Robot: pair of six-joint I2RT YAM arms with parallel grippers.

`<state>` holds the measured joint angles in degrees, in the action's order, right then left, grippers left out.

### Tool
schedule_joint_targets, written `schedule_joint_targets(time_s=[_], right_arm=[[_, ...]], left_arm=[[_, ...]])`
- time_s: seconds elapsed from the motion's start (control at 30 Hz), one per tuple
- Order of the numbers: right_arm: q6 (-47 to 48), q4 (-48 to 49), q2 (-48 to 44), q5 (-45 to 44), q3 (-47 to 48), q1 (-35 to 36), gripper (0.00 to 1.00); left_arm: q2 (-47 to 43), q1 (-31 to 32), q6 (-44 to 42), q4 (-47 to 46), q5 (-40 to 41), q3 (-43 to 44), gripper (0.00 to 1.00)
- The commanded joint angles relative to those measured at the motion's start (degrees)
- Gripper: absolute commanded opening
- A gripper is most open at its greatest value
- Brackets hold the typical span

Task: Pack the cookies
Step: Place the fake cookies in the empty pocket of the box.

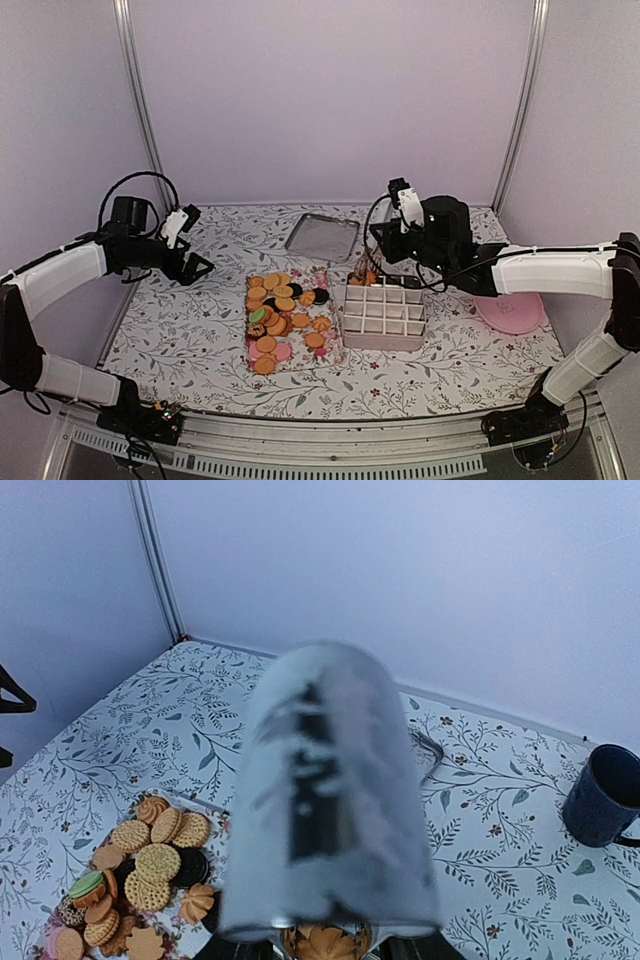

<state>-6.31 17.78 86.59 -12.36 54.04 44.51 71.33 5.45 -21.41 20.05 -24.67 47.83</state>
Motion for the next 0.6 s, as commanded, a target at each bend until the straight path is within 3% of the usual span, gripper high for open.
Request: schedule_joint_targets(time_s=[0.0,0.57], right_arm=[[0.5,2.0,-2.9,-2.0,-1.4,-1.0,0.3],[1.4,3.6,-1.5,-3.7,-1.1,-1.4,0.31]], left_arm=[[0.3,-0.4,-0.7,-0.1,-0.1,-0.2,0.99],[0.8,-0.4,-0.1,-0.2,-0.7,-0.1,0.99]])
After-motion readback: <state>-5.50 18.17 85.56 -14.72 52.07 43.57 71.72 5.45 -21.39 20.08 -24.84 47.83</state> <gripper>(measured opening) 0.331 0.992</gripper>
